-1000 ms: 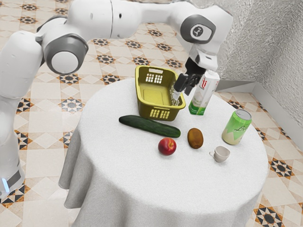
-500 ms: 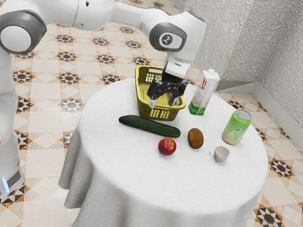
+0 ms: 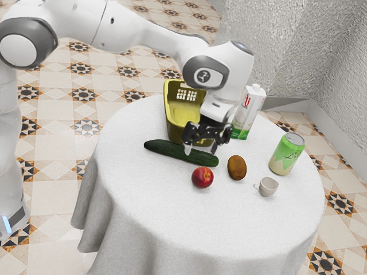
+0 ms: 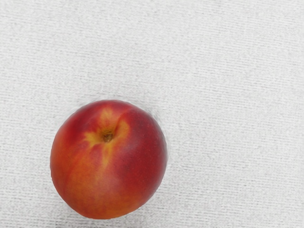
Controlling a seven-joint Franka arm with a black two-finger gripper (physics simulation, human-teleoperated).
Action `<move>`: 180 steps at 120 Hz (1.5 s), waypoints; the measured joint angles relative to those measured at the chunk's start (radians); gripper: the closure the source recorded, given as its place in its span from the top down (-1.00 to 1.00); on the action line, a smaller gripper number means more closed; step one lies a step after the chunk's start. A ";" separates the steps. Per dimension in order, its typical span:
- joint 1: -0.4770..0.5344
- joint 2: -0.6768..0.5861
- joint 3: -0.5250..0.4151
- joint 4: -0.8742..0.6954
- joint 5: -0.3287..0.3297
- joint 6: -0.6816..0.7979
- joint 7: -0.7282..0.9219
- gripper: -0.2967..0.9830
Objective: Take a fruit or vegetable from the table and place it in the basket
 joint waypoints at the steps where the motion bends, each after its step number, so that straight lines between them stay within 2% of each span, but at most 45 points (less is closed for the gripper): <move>1: -0.009 0.000 -0.004 0.000 0.002 0.002 0.001 0.54; 22: -0.270 -0.004 -0.048 0.001 0.033 0.052 0.014 0.54; 37: -0.327 -0.013 -0.050 0.000 0.063 0.087 0.024 0.54; 47: -0.293 0.011 -0.041 0.002 0.074 0.101 0.031 0.54; 64: -0.077 0.028 -0.034 0.007 0.089 0.122 0.042 0.54; 74: -0.021 0.032 -0.018 0.007 0.092 0.132 0.048 0.54; 100: -0.091 0.042 -0.011 0.005 0.087 0.145 0.067 0.54; 180: -0.065 0.162 0.001 0.003 0.090 0.216 0.090 0.53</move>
